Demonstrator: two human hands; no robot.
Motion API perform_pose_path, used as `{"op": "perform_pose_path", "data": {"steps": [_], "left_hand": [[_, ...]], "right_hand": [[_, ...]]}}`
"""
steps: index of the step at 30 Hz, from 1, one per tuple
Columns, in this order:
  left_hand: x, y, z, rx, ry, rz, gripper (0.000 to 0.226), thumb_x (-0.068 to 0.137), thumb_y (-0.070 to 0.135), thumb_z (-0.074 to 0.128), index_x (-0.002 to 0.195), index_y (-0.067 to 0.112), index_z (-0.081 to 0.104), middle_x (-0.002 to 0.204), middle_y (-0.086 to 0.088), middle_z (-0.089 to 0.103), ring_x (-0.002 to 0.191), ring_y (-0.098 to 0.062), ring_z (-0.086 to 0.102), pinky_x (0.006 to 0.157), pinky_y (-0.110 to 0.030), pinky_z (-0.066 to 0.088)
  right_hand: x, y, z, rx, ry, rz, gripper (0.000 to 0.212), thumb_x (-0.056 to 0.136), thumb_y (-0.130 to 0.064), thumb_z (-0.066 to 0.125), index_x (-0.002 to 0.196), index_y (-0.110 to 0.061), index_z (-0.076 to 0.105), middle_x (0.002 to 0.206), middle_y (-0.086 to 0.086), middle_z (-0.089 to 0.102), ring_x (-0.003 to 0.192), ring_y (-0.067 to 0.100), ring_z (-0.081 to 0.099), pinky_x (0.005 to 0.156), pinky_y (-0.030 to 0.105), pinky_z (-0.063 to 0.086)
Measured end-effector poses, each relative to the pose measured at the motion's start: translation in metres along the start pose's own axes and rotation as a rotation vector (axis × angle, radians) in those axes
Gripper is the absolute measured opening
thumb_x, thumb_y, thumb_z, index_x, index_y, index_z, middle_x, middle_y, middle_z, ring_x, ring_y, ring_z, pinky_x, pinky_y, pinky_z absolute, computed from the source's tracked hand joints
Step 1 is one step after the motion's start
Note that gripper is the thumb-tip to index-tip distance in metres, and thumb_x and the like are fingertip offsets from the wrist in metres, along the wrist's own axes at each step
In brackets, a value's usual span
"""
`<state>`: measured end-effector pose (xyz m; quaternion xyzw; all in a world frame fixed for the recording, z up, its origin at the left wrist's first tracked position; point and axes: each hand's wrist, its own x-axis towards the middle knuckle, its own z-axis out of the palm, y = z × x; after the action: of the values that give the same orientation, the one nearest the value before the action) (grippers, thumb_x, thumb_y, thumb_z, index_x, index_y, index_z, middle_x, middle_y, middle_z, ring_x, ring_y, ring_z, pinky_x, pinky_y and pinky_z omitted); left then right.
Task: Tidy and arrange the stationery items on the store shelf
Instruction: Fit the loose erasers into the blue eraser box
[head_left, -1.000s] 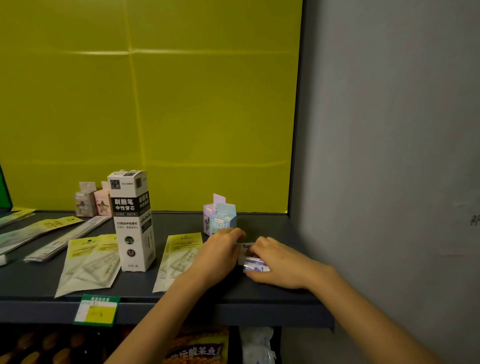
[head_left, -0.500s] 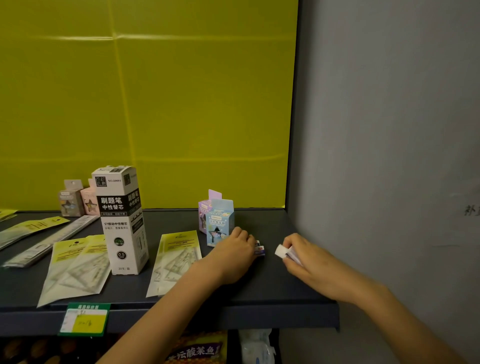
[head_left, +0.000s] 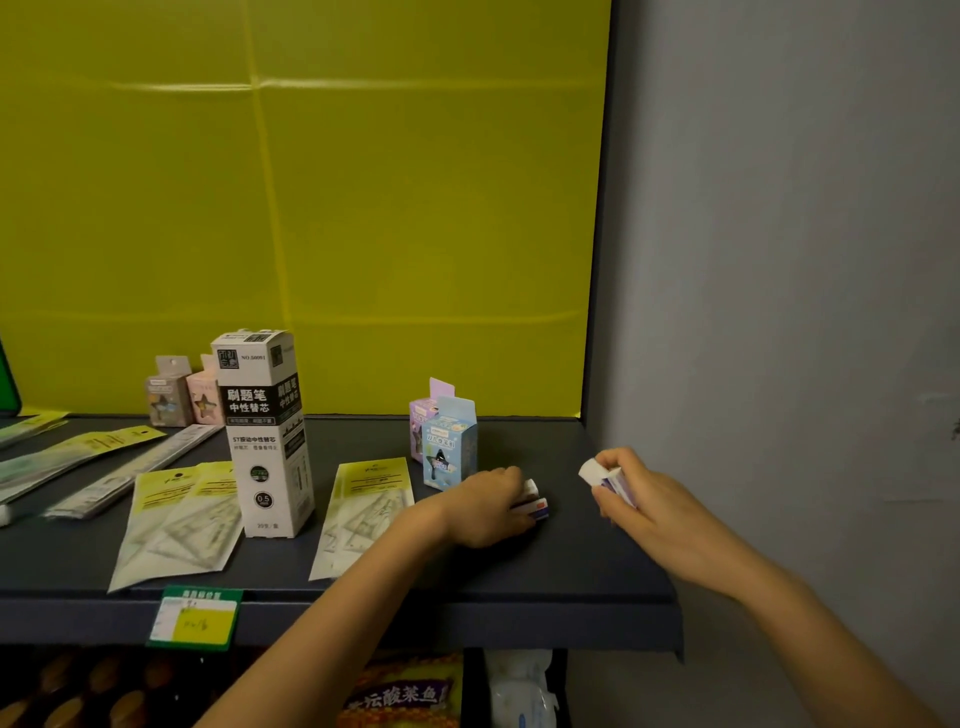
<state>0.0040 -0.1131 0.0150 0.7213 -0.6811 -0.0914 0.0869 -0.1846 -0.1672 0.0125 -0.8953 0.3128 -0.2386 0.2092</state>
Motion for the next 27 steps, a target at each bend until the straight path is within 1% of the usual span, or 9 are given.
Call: {"op": "perform_pose_path", "data": {"steps": [2, 6, 9, 12, 15, 18, 20, 23, 27], "left_hand": [[-0.006, 0.003, 0.002, -0.037, 0.079, 0.003, 0.033, 0.094, 0.027, 0.047, 0.111, 0.0, 0.041, 0.12, -0.021, 0.052, 0.106, -0.032, 0.052, 0.077, -0.029, 0.034], [-0.033, 0.003, -0.001, -0.138, 0.382, -0.048, 0.026, 0.094, 0.026, 0.045, 0.106, 0.003, 0.042, 0.116, -0.018, 0.051, 0.103, -0.033, 0.052, 0.076, -0.033, 0.035], [-0.069, -0.011, -0.014, -0.25, 0.553, -0.055, 0.02, 0.092, 0.024, 0.05, 0.097, 0.007, 0.041, 0.102, -0.009, 0.053, 0.092, -0.026, 0.053, 0.07, -0.03, 0.034], [-0.117, -0.039, -0.026, -0.283, 0.591, -0.101, 0.019, 0.092, 0.026, 0.05, 0.084, 0.016, 0.036, 0.075, 0.005, 0.045, 0.067, -0.015, 0.045, 0.061, -0.031, 0.03], [-0.168, -0.073, -0.032, -0.306, 0.629, -0.229, 0.027, 0.091, 0.027, 0.052, 0.073, 0.025, 0.032, 0.067, 0.005, 0.045, 0.059, -0.011, 0.043, 0.058, -0.031, 0.035], [-0.22, -0.108, -0.034, -0.356, 0.701, -0.388, 0.025, 0.089, 0.027, 0.055, 0.077, 0.015, 0.038, 0.066, 0.004, 0.044, 0.058, -0.01, 0.038, 0.057, -0.028, 0.031], [-0.255, -0.131, -0.034, -0.411, 0.759, -0.467, 0.023, 0.089, 0.025, 0.054, 0.082, 0.007, 0.042, 0.067, 0.002, 0.043, 0.06, -0.012, 0.037, 0.059, -0.03, 0.031], [-0.309, -0.17, -0.034, -0.443, 0.815, -0.597, 0.033, 0.089, 0.027, 0.055, 0.09, -0.005, 0.044, 0.07, -0.003, 0.041, 0.065, -0.017, 0.038, 0.062, -0.035, 0.032], [-0.381, -0.218, -0.037, -0.519, 0.856, -0.708, 0.037, 0.088, 0.027, 0.058, 0.089, -0.007, 0.043, 0.068, -0.003, 0.036, 0.063, -0.016, 0.035, 0.06, -0.035, 0.03]], "right_hand": [[0.001, -0.003, -0.001, 0.014, 0.01, -0.016, 0.018, 0.095, -0.031, 0.039, 0.112, -0.024, 0.042, 0.094, 0.005, 0.062, 0.075, 0.019, 0.057, 0.068, 0.035, 0.047], [0.005, -0.017, 0.002, 0.054, 0.05, -0.129, 0.017, 0.094, -0.029, 0.044, 0.11, -0.024, 0.046, 0.096, 0.0, 0.062, 0.066, 0.003, 0.053, 0.058, 0.014, 0.042], [0.009, -0.038, 0.012, 0.118, 0.043, -0.247, 0.015, 0.093, -0.03, 0.047, 0.107, -0.029, 0.048, 0.089, -0.007, 0.06, 0.067, -0.007, 0.052, 0.057, 0.011, 0.04], [0.015, -0.067, 0.028, 0.151, 0.009, -0.384, 0.011, 0.093, -0.031, 0.047, 0.104, -0.032, 0.048, 0.08, -0.014, 0.054, 0.07, -0.003, 0.051, 0.059, 0.016, 0.037], [0.022, -0.103, 0.053, 0.202, -0.059, -0.483, 0.01, 0.092, -0.035, 0.046, 0.101, -0.039, 0.046, 0.073, -0.011, 0.055, 0.067, 0.002, 0.053, 0.057, 0.019, 0.037], [0.028, -0.144, 0.084, 0.188, -0.157, -0.562, 0.016, 0.092, -0.041, 0.044, 0.108, -0.038, 0.045, 0.085, -0.005, 0.061, 0.078, 0.012, 0.058, 0.068, 0.035, 0.045], [0.033, -0.173, 0.105, 0.159, -0.193, -0.611, 0.023, 0.092, -0.044, 0.043, 0.112, -0.034, 0.045, 0.091, -0.003, 0.062, 0.082, 0.016, 0.056, 0.071, 0.035, 0.044], [0.04, -0.218, 0.139, 0.115, -0.205, -0.659, 0.028, 0.091, -0.046, 0.042, 0.116, -0.032, 0.047, 0.101, -0.004, 0.062, 0.087, 0.014, 0.054, 0.07, 0.033, 0.041], [0.048, -0.285, 0.19, 0.141, -0.223, -0.68, 0.031, 0.089, -0.048, 0.046, 0.116, -0.033, 0.052, 0.111, -0.002, 0.063, 0.101, 0.02, 0.056, 0.081, 0.036, 0.046]]}}
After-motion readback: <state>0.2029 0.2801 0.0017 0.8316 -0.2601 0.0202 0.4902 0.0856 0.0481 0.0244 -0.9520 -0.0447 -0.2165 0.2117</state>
